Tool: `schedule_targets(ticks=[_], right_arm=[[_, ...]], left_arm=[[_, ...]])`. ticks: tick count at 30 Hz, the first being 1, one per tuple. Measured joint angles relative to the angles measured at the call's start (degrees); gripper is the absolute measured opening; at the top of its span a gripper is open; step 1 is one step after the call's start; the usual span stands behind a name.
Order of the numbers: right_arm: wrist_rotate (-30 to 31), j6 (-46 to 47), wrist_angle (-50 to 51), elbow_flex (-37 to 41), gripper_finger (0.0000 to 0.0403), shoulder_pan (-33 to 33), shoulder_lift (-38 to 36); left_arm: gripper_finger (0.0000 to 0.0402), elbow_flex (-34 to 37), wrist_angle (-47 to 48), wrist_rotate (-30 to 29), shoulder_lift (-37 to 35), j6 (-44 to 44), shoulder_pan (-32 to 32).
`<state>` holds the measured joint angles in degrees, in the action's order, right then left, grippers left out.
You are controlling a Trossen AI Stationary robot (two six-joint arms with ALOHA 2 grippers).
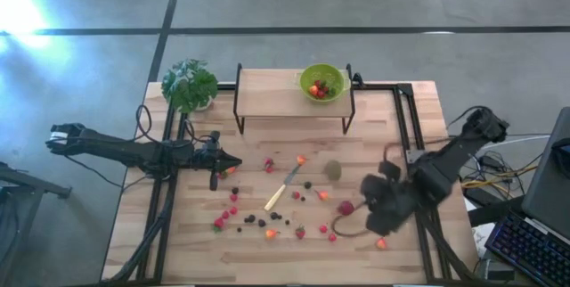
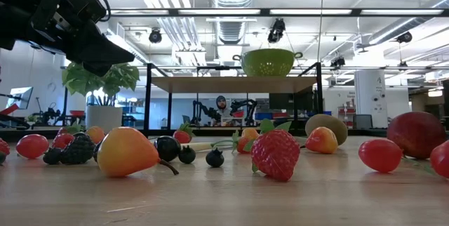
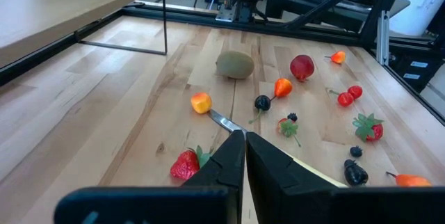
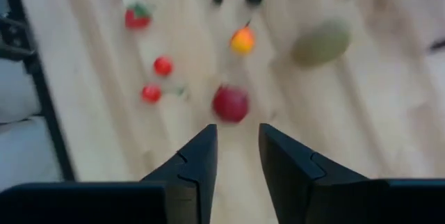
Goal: Pick & Place Fruit
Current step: Put the pear into the strainer bowl
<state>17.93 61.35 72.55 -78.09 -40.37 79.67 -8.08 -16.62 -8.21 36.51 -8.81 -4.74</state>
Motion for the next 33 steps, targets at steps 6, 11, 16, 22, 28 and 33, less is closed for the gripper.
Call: schedule_targets(ticks=[6, 11, 16, 22, 28, 33], right_arm=[[-1.7, 21.3, -0.1, 4.3, 0.0136, -10.3, 0.0], [-5.3, 32.4, -0.6, 7.0, 0.0162, -15.2, 1.3], [-7.8, 37.5, -1.6, 8.9, 0.0190, -16.8, 3.5], [-12.1, 39.6, -5.0, 10.2, 0.0217, -17.2, 7.7], [-17.1, 39.5, -7.3, 10.7, 0.0240, -17.1, 14.3], [-18.9, 39.2, -7.4, 9.4, 0.0257, -17.1, 19.4]], left_arm=[[0.0020, 0.0, 0.0, 0.0, 0.0, 0.0, 0.0], [0.0020, 0.0, 0.0, 0.0, 0.0, 0.0, 0.0], [0.0020, 0.0, 0.0, 0.0, 0.0, 0.0, 0.0], [0.0020, 0.0, 0.0, 0.0, 0.0, 0.0, 0.0], [0.0020, 0.0, 0.0, 0.0, 0.0, 0.0, 0.0], [0.0020, 0.0, 0.0, 0.0, 0.0, 0.0, 0.0]])
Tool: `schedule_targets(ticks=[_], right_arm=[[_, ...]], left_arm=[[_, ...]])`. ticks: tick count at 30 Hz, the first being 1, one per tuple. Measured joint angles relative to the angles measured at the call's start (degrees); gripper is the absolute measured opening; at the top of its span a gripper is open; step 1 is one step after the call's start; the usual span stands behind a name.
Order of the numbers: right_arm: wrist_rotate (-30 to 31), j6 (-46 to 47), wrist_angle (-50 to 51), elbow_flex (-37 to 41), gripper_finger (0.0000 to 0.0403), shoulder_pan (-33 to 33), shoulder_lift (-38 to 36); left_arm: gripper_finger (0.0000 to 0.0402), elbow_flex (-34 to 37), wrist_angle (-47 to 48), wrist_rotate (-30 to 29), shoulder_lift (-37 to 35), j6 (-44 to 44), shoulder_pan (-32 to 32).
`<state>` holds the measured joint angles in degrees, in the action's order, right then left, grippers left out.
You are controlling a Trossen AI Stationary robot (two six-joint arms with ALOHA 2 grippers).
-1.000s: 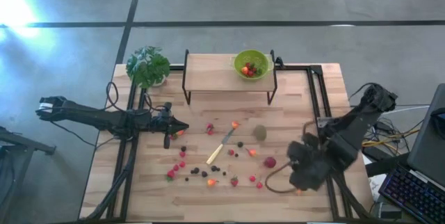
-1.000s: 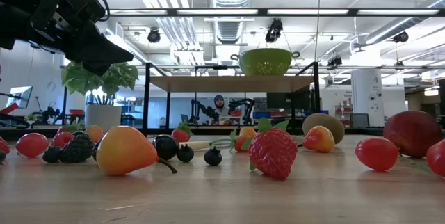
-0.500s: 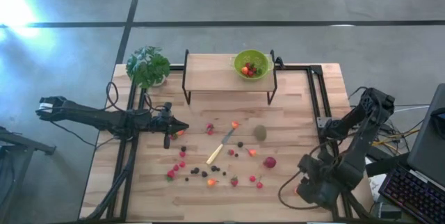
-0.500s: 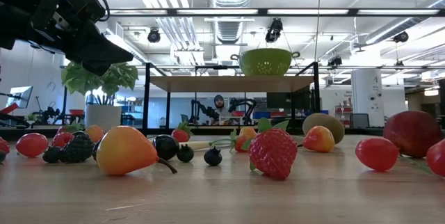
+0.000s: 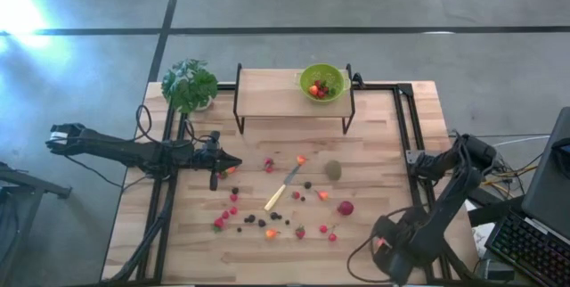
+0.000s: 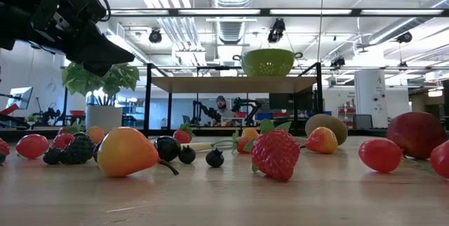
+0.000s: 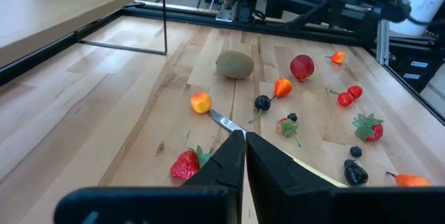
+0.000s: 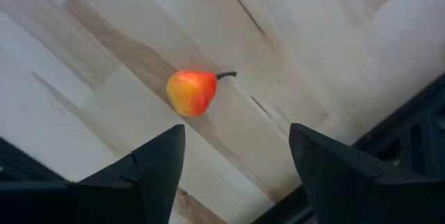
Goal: Pick & Place Fruit
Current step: Put the pear into the strainer bowl
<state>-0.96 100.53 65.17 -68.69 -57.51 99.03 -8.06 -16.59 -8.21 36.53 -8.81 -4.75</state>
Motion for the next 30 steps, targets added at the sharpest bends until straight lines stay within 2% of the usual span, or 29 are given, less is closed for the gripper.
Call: schedule_targets(ticks=[9, 18, 25, 30], right_arm=[[0.1, 0.3, -0.6, -1.4, 0.0266, 0.0, 4.0], [5.5, -0.5, -3.8, -1.4, 0.0242, 0.0, 5.0], [5.5, -0.2, -4.5, -1.3, 0.0235, 0.0, 6.7], [5.3, -0.5, -5.2, -1.2, 0.0245, 0.0, 8.0]], left_arm=[[0.0020, 0.0, 0.0, 0.0, 0.0, 0.0, 0.0], [0.0020, 0.0, 0.0, 0.0, 0.0, 0.0, 0.0], [0.0020, 0.0, 0.0, 0.0, 0.0, 0.0, 0.0], [0.0020, 0.0, 0.0, 0.0, 0.0, 0.0, 0.0]])
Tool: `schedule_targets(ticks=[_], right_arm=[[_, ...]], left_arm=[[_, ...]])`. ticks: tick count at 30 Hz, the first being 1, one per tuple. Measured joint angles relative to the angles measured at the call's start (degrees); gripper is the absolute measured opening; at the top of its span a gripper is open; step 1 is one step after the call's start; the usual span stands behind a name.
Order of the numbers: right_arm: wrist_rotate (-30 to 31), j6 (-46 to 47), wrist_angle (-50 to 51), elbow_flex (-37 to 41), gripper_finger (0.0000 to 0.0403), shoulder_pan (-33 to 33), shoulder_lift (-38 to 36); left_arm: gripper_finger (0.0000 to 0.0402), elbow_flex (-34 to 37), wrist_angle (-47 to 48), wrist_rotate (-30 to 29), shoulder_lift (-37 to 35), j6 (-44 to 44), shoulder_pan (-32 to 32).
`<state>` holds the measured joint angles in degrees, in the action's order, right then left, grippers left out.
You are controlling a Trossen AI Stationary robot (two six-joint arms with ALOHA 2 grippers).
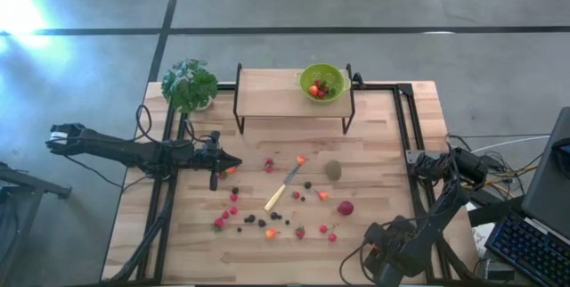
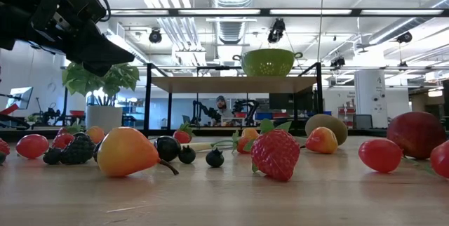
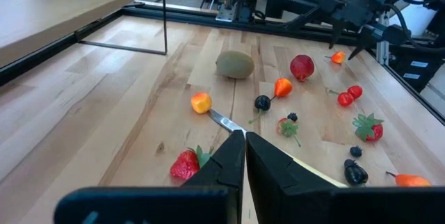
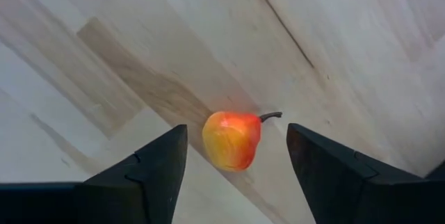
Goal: Pick & Place Fruit
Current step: Put the pear into the strainer bowl
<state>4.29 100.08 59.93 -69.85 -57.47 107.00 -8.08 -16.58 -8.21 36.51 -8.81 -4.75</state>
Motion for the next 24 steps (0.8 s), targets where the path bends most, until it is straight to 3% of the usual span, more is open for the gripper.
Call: schedule_targets(ticks=[8, 24], right_arm=[[-0.1, 0.3, -1.7, 1.2, 0.0248, 0.0, 0.0], [-2.6, -0.9, -7.0, 4.6, 0.0159, 0.1, -0.1]], left_arm=[[0.0020, 0.0, 0.0, 0.0, 0.0, 0.0, 0.0], [0.0020, 0.0, 0.0, 0.0, 0.0, 0.0, 0.0]])
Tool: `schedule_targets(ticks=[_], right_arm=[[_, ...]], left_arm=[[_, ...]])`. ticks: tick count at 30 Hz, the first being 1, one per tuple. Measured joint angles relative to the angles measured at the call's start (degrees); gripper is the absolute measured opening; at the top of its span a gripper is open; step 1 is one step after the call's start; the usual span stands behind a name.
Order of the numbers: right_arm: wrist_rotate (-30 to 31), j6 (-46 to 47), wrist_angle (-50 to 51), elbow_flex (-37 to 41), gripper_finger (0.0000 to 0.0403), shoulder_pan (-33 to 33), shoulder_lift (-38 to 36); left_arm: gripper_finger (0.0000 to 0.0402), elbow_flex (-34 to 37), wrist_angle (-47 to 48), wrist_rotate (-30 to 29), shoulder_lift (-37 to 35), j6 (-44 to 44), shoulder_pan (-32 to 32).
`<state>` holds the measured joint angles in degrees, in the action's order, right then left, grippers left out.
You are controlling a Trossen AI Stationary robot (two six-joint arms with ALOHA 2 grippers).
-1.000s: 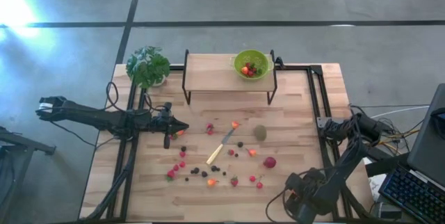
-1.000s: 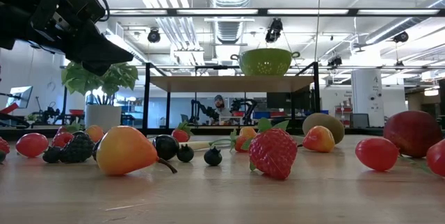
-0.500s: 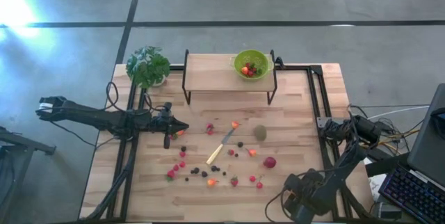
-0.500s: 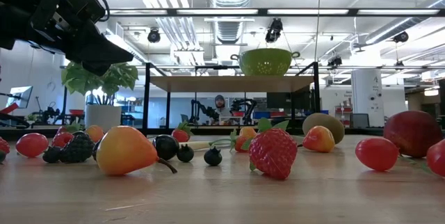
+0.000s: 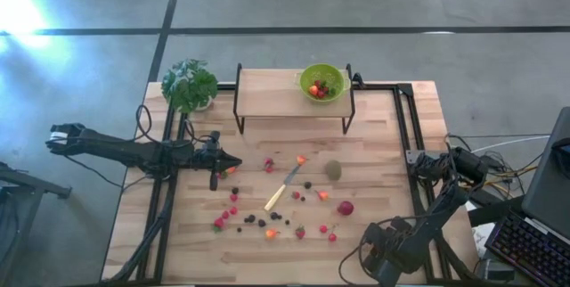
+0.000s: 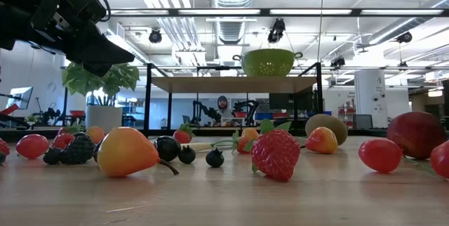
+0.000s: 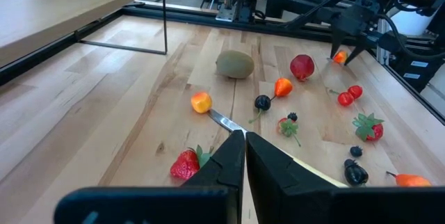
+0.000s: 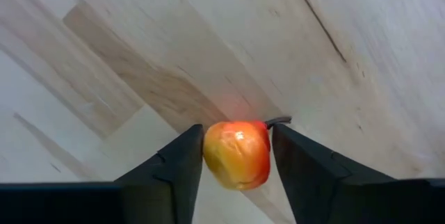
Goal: Pick & Place Fruit
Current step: Put the pear into the strainer bowl
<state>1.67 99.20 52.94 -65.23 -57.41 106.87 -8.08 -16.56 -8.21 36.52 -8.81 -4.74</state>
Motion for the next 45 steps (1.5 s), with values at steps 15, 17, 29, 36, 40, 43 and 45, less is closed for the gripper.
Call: schedule_targets(ticks=[15, 17, 29, 36, 40, 43, 45], right_arm=[[-0.3, -2.4, 0.8, -0.1, 0.0127, 0.1, 0.0], [-0.3, -2.4, 1.1, -0.1, 0.0130, 0.1, -0.1], [2.7, -7.1, 9.0, -0.1, 0.0118, 2.4, -0.3], [3.2, -15.1, 17.4, -0.1, 0.0119, 7.7, -1.1], [6.3, -20.6, 20.4, -0.1, 0.0107, 12.1, -2.9], [8.4, -25.4, 20.4, -0.1, 0.0108, 15.6, -4.5], [10.2, -28.6, 20.4, -0.1, 0.0112, 17.7, -5.7]], left_arm=[[0.0020, 0.0, 0.0, 0.0, 0.0, 0.0, 0.0], [0.0020, 0.0, 0.0, 0.0, 0.0, 0.0, 0.0], [0.0020, 0.0, 0.0, 0.0, 0.0, 0.0, 0.0], [0.0020, 0.0, 0.0, 0.0, 0.0, 0.0, 0.0], [0.0020, 0.0, 0.0, 0.0, 0.0, 0.0, 0.0], [0.0020, 0.0, 0.0, 0.0, 0.0, 0.0, 0.0], [0.0020, 0.0, 0.1, 0.0, 0.0, 0.0, 0.0]])
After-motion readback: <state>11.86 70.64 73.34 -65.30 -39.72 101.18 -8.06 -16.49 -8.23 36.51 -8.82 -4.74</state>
